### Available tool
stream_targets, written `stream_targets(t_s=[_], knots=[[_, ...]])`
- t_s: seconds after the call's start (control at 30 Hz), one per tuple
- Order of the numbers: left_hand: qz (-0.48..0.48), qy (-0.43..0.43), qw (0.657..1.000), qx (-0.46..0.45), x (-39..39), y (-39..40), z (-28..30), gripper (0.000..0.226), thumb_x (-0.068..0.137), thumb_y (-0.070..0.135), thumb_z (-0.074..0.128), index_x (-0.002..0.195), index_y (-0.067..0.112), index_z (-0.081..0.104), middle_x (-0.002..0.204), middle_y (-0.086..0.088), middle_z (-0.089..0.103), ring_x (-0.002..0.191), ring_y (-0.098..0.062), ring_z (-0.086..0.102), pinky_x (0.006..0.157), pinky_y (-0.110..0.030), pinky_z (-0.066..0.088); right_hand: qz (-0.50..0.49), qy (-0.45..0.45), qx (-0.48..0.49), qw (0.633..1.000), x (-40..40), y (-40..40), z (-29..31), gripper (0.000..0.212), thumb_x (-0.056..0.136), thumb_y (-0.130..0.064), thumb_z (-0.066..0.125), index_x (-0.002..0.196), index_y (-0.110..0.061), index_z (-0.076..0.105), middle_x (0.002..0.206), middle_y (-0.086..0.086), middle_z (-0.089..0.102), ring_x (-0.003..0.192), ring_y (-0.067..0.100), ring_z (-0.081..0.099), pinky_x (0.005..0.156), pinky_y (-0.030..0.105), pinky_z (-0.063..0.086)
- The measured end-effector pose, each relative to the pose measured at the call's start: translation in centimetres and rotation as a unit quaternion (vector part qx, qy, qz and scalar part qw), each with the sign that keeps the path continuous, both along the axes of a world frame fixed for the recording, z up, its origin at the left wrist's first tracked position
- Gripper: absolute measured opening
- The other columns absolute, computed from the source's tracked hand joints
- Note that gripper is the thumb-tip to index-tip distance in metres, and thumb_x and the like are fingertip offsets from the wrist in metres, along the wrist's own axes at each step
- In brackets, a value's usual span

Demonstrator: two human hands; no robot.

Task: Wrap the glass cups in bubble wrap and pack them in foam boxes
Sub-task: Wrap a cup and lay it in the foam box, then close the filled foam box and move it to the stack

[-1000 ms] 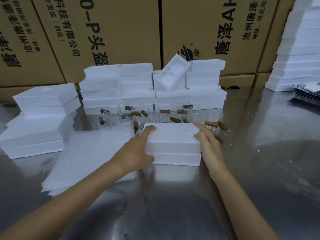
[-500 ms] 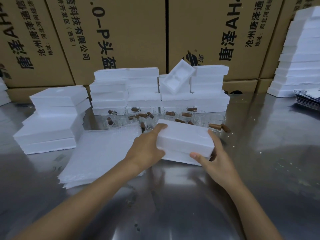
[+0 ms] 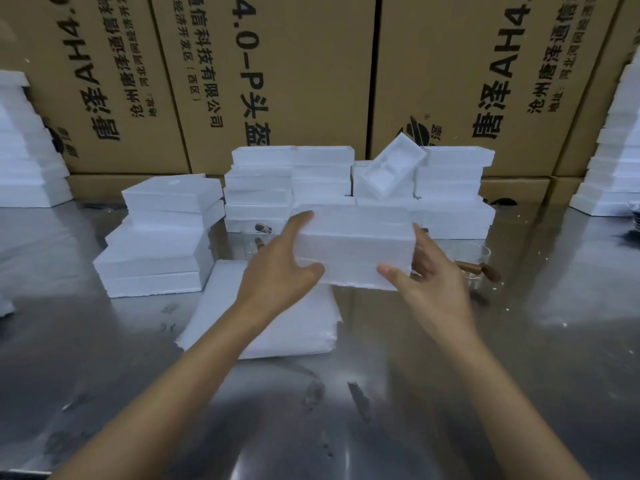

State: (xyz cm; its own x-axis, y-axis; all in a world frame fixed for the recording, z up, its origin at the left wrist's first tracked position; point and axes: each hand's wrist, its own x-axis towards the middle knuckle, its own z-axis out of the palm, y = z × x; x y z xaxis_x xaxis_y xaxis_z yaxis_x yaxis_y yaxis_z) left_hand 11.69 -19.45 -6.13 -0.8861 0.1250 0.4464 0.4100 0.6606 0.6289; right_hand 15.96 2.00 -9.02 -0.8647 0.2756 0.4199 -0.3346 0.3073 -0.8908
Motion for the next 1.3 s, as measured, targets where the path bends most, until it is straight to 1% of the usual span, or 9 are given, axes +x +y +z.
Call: stream_targets(t_s=[0.2,0.4,0.57,0.7,0.9,1.03,1.13,1.2,1.3], knots=[[0.186,0.057,0.978,0.077,-2.4,-10.0,2.2,0.060,0.085,0.025,0.061,0.136,0.051,0.041,0.107,0.004,0.055,0.093,-0.025,0.054,0.078,-0.037,0.045,0.094,-0.021,0.057,0.994,-5.2,-11.5,4.1,0.074,0.089,-0.030,0.072,0.152,-0.034,0.033,0.137,-0.003,0.058,0.121,0.013,0.057,0.103,0.038,0.049],[0.296,0.038,0.954,0.039,-4.9,-18.8,2.7,0.062,0.085,0.019,0.054,0.140,0.044,0.039,0.102,-0.005,0.057,0.089,-0.033,0.053,0.076,-0.041,0.043,0.154,-0.034,0.102,0.982,-10.6,-22.1,3.8,0.061,0.093,-0.020,0.064,0.148,-0.021,0.040,0.128,0.007,0.063,0.117,0.025,0.060,0.098,0.041,0.051],[0.289,0.000,0.957,0.039,-8.1,-22.9,1.0,0.060,0.089,0.011,0.054,0.144,0.034,0.043,0.126,-0.011,0.056,0.104,-0.038,0.054,0.083,-0.043,0.043,0.154,-0.056,0.131,0.978,-13.8,-26.4,2.6,0.038,0.093,-0.014,0.063,0.130,-0.013,0.053,0.115,0.014,0.063,0.105,0.030,0.061,0.088,0.040,0.053],[0.300,-0.017,0.953,0.032,-10.1,-24.1,-1.1,0.062,0.094,0.007,0.049,0.150,0.031,0.035,0.138,-0.026,0.046,0.115,-0.048,0.050,0.099,-0.057,0.044,0.150,-0.047,0.161,0.974,-15.2,-27.6,1.6,0.024,0.095,-0.011,0.058,0.119,-0.015,0.055,0.106,0.015,0.061,0.099,0.033,0.059,0.084,0.040,0.054],[0.414,0.061,0.907,-0.047,-10.2,-21.6,-1.8,0.082,0.087,0.000,0.058,0.155,0.030,0.024,0.160,-0.022,0.012,0.138,-0.050,0.023,0.107,-0.064,0.027,0.189,-0.071,0.177,0.963,-16.3,-26.5,1.9,0.044,0.095,-0.020,0.063,0.135,-0.012,0.049,0.136,0.014,0.051,0.121,0.032,0.052,0.091,0.029,0.041],[0.367,0.155,0.912,-0.100,-9.2,-16.6,-1.8,0.087,0.076,-0.011,0.059,0.152,0.021,0.030,0.160,-0.022,0.013,0.142,-0.047,0.016,0.106,-0.069,0.025,0.203,-0.083,0.170,0.961,-15.9,-23.9,2.4,0.055,0.093,-0.032,0.066,0.141,-0.014,0.049,0.136,0.007,0.056,0.126,0.025,0.052,0.093,0.030,0.040],[0.278,0.219,0.925,-0.137,-9.1,-11.7,-0.9,0.072,0.077,-0.003,0.061,0.144,0.014,0.042,0.156,-0.022,0.023,0.140,-0.044,0.023,0.103,-0.064,0.031,0.154,-0.023,0.133,0.979,-15.7,-20.0,2.6,0.018,0.091,-0.031,0.065,0.099,-0.016,0.072,0.113,-0.004,0.068,0.106,0.014,0.061,0.078,0.024,0.039],[0.199,0.230,0.941,-0.152,-9.6,-8.0,-0.3,0.062,0.080,0.003,0.063,0.140,0.012,0.047,0.153,-0.021,0.030,0.138,-0.041,0.027,0.103,-0.058,0.034,0.092,0.024,0.120,0.988,-15.8,-16.3,1.9,0.021,0.091,-0.031,0.065,0.077,-0.015,0.069,0.102,-0.006,0.067,0.096,0.009,0.059,0.075,0.026,0.041],[0.085,0.185,0.962,-0.183,-11.6,-2.6,0.3,0.060,0.085,0.012,0.064,0.142,0.016,0.045,0.155,-0.014,0.029,0.141,-0.032,0.024,0.108,-0.049,0.032,-0.004,0.084,0.194,0.977,-15.2,-9.4,-0.1,0.028,0.097,-0.032,0.056,0.075,-0.014,0.060,0.089,-0.006,0.062,0.093,0.014,0.051,0.080,0.034,0.047]])
